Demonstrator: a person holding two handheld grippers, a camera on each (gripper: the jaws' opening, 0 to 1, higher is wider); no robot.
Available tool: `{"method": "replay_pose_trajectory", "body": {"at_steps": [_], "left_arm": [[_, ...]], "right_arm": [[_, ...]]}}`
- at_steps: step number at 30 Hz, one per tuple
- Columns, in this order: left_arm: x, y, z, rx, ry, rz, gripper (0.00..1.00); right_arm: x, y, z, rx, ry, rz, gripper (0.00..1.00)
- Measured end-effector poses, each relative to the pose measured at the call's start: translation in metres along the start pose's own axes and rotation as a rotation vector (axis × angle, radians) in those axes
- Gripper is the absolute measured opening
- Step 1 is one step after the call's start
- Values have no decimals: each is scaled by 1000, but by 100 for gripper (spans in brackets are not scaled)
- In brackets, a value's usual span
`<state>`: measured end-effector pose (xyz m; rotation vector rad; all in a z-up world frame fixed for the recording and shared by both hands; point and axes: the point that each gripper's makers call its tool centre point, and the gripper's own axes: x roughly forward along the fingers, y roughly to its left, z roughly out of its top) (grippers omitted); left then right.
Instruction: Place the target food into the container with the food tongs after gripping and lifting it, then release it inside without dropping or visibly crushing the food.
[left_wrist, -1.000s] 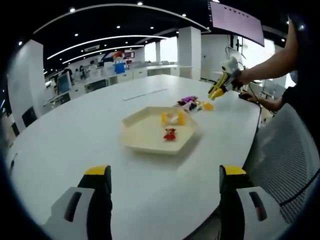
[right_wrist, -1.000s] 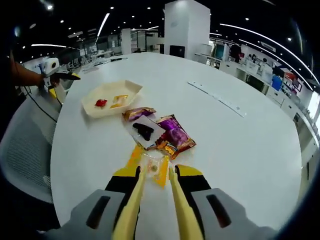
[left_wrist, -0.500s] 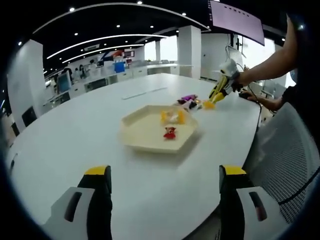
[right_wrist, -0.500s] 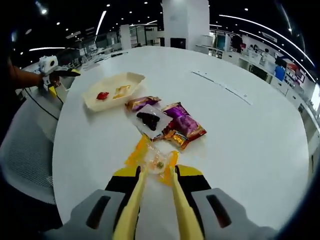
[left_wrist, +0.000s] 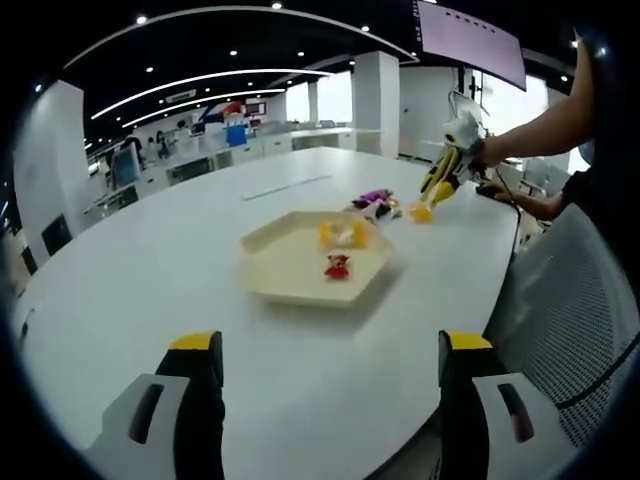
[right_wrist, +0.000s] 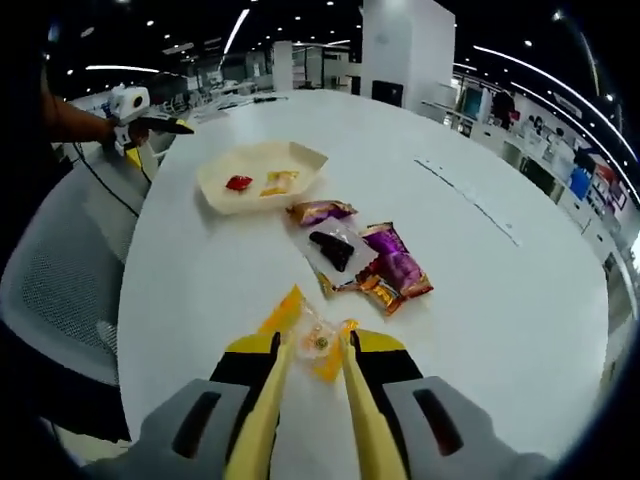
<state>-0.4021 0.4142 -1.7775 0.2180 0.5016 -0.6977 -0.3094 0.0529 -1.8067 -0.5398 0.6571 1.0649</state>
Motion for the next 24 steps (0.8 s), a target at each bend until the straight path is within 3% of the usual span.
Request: {"method": "replay_pose_trajectory", "body": {"at_steps": [5, 14, 20, 24], "left_arm": [[-1, 2, 1, -3, -4, 6, 85], [-1, 3, 1, -9, -6, 12, 85], [-1, 3, 1, -11, -5, 13, 85], [-1, 3, 0, -11, -4, 12, 85]], "right_arm": [[9, 2, 5, -57, 35, 19, 27], [18, -1, 18, -118, 35, 15, 27], [22, -2, 28, -119, 3, 26, 27], [28, -5, 17, -78, 36, 9, 27]]}}
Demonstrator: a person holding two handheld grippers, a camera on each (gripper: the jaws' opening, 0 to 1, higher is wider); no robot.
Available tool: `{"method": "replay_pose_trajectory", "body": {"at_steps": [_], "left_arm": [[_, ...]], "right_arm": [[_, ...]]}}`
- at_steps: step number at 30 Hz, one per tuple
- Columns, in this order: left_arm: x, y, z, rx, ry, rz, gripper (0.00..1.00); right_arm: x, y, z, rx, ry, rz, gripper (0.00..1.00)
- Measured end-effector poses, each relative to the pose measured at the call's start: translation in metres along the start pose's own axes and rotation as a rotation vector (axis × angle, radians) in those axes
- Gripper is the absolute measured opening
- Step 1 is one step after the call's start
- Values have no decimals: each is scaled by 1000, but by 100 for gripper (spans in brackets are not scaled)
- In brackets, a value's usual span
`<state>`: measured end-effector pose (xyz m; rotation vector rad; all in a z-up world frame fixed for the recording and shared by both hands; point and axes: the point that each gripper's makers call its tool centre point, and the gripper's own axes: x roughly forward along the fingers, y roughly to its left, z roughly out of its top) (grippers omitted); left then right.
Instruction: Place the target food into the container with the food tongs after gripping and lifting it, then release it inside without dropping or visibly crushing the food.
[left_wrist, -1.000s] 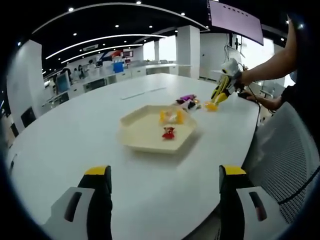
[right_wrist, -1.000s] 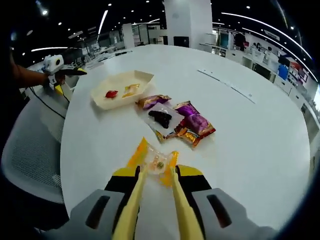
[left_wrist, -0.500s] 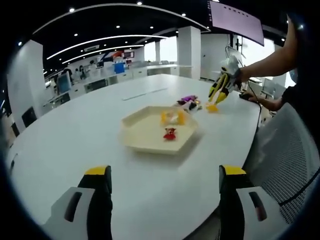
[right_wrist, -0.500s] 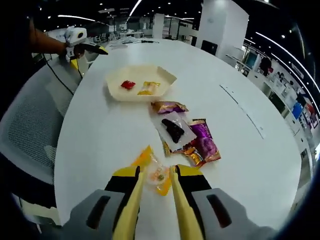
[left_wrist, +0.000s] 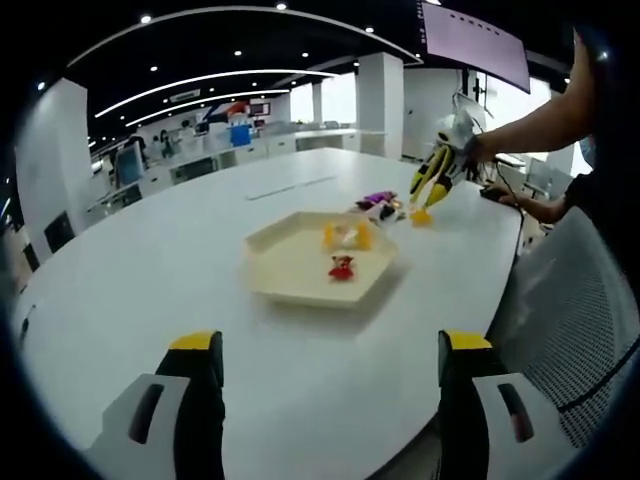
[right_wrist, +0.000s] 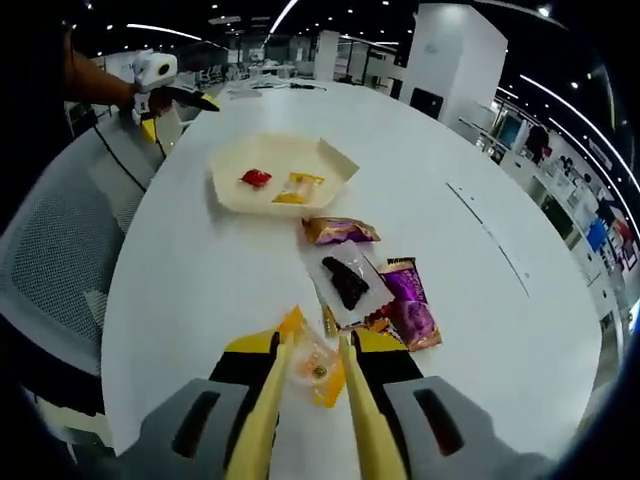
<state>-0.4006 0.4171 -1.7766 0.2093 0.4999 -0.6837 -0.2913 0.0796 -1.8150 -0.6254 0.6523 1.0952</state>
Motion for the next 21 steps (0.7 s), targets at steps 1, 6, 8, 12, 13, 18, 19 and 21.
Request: {"method": "replay_pose_trajectory", "body": {"at_steps": [1, 6, 8, 12, 13, 18, 19, 21], "left_arm": [[0, 0, 0, 0, -1, 1, 85], [0, 0, 0, -2, -2, 1, 85], [0, -1, 0, 1, 0, -3, 85], [0, -1, 0, 0, -2, -3, 85], [0, -1, 0, 0, -1, -3, 85], [0, -1, 0, 1, -3, -1, 85], [0, -1, 0, 0, -3, -1, 85], [0, -1, 0, 1, -3, -1, 85]], "right_arm": [[-1, -5, -3, 58, 5, -30, 27], [-10, -13, -13, 201, 28, -67, 26], [-16, -18, -15, 195, 29, -83, 26], [-23, -16, -13, 129, -7, -64, 27], [-25, -16, -15, 91, -3, -51, 27], [-27, -5, -16, -73, 24, 14, 27], [-26, -5, -15, -86, 27, 17, 27], [-24, -4, -13, -105, 34, 29, 26]]}}
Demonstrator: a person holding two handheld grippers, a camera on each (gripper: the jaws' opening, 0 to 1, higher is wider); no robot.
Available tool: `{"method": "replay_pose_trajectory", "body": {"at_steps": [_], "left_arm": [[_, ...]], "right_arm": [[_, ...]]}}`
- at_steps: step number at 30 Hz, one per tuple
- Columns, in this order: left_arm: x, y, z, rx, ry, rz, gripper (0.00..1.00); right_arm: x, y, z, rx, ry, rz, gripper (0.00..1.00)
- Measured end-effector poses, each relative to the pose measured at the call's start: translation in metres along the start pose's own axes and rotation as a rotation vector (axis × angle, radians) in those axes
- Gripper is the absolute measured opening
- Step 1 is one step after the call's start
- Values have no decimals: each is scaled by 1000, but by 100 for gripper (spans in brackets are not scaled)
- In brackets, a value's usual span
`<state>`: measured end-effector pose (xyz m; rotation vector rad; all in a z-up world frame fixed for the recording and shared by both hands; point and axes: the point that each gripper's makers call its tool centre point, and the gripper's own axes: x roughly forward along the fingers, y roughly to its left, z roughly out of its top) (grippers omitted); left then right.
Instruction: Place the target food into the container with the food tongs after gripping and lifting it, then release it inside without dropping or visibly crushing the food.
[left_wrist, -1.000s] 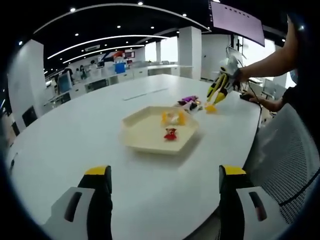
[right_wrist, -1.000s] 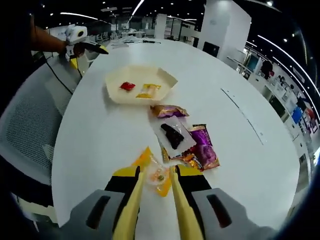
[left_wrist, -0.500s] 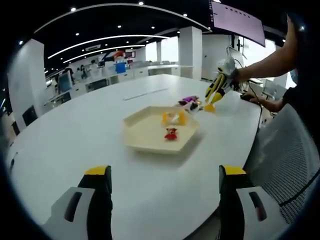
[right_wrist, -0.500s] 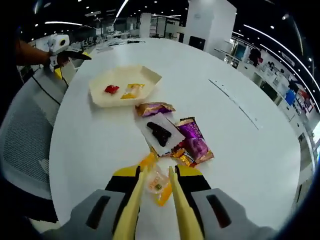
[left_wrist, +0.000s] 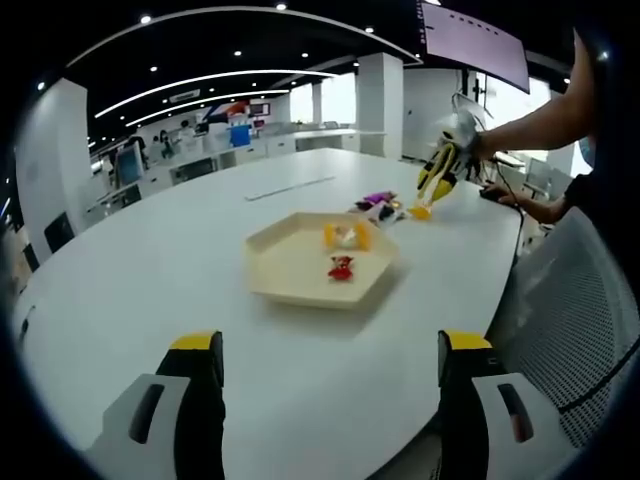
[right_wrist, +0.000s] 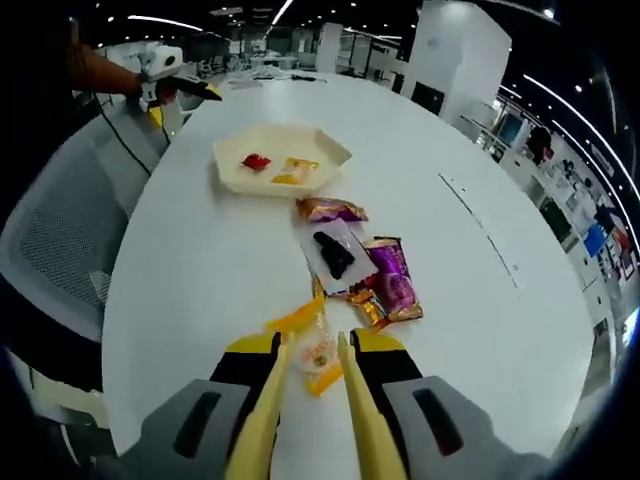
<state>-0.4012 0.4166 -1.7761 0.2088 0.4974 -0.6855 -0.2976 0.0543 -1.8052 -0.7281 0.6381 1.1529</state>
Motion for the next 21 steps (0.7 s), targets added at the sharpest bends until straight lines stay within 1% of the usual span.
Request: {"method": "replay_pose_trajectory", "body": {"at_steps": [4, 6, 9, 10, 11, 13, 14, 15, 16, 17, 20, 21], "left_arm": [[0, 0, 0, 1, 1, 1, 84], [0, 1, 0, 0, 0, 4, 84], [0, 1, 0, -2, 0, 6, 84], [0, 2, 0, -2, -1, 7, 84], [0, 2, 0, -3, 0, 7, 84], [0, 2, 0, -3, -1, 7, 84], [0, 2, 0, -3, -1, 6, 84], [0, 2, 0, -3, 0, 6, 84], [0, 1, 0, -3, 1, 5, 84], [0, 1, 0, -2, 2, 3, 84], [0, 1, 0, -2, 3, 2, 84], [1, 0, 0, -2, 3, 2, 84]], "right_arm": [[6, -1, -3, -34, 31, 14, 26], [9, -1, -7, -41, 51, 22, 27], [12, -2, -8, -34, 54, 20, 27], [14, 0, -11, -36, 67, 23, 27], [14, -1, -10, -29, 61, 22, 27], [15, -4, -11, 26, 52, 5, 27], [15, -6, -13, 72, 56, -12, 26], [15, -7, -13, 90, 54, -17, 26], [15, -7, -15, 143, 54, -25, 26], [15, -8, -15, 158, 54, -30, 26], [16, -7, -15, 146, 58, -26, 27], [16, -7, -14, 155, 65, -24, 28]]}}
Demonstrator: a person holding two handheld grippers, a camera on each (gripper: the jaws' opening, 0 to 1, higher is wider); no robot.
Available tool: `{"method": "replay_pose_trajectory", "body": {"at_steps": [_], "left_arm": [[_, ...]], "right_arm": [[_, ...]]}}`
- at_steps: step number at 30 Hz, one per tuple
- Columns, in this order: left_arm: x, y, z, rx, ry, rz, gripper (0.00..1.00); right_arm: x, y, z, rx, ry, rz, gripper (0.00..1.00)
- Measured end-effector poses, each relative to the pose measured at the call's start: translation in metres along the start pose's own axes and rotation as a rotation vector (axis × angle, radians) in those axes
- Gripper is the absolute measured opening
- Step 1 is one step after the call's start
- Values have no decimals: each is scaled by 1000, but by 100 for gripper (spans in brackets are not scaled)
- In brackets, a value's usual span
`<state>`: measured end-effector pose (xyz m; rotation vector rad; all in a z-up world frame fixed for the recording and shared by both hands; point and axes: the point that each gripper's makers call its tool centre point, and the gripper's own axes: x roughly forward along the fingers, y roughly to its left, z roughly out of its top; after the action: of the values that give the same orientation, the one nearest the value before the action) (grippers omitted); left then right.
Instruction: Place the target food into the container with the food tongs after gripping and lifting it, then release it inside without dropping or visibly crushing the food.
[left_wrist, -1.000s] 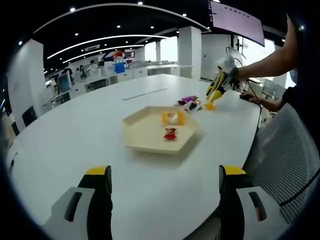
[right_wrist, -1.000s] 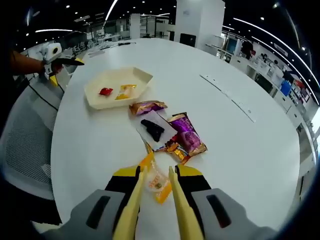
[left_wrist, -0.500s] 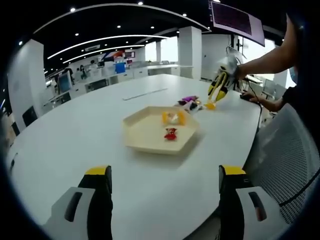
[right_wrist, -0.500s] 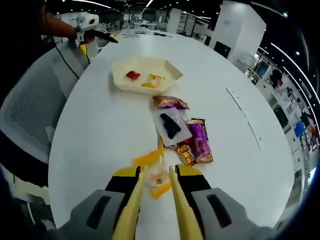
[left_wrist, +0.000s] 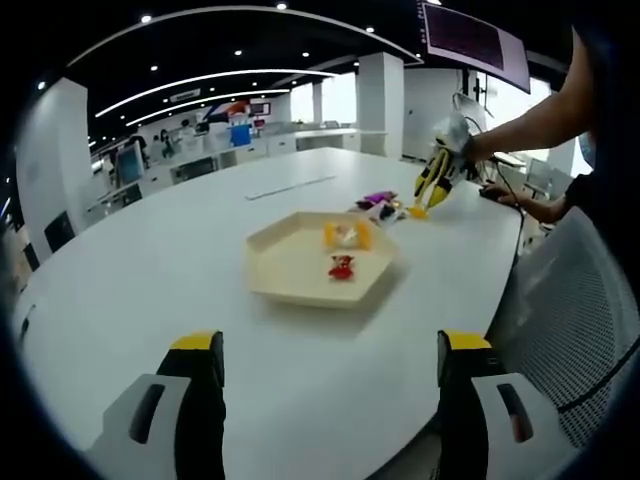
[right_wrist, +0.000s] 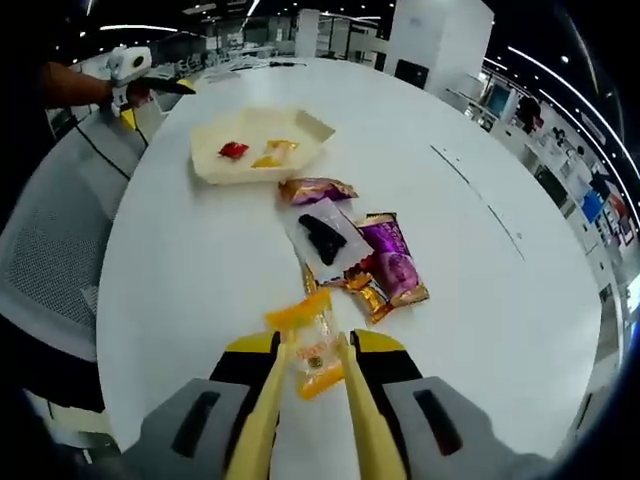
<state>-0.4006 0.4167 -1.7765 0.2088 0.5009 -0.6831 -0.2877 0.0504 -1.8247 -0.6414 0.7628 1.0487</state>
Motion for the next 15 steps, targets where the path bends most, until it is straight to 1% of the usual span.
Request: {"method": "replay_pose_trajectory", "body": {"at_steps": [2, 4, 5, 6, 7, 8, 10, 14, 15], "left_arm": [[0, 0, 0, 1, 2, -1, 84], [0, 0, 0, 2, 2, -1, 84], [0, 0, 0, 1, 1, 0, 84], [0, 0, 0, 0, 1, 1, 84], [0, 0, 0, 0, 1, 1, 84], [0, 0, 0, 0, 1, 0, 84], [0, -1, 0, 0, 2, -2, 84], [0, -1, -1, 0, 3, -3, 84], [0, -1, -1, 0, 3, -4, 84]], "right_arm": [[-2, -1, 2, 6, -1, 0, 28], [-4, 1, 5, -34, -24, 12, 27], [-7, 0, 8, -64, -36, 5, 27], [-8, 1, 8, -58, -35, 10, 27], [-10, 3, 10, -56, -48, 30, 26], [-11, 2, 11, -75, -55, 22, 27], [-12, 3, 8, -96, -31, 41, 27], [-12, 4, 3, -159, -9, 59, 27], [-11, 4, 3, -156, -7, 62, 27]]}}
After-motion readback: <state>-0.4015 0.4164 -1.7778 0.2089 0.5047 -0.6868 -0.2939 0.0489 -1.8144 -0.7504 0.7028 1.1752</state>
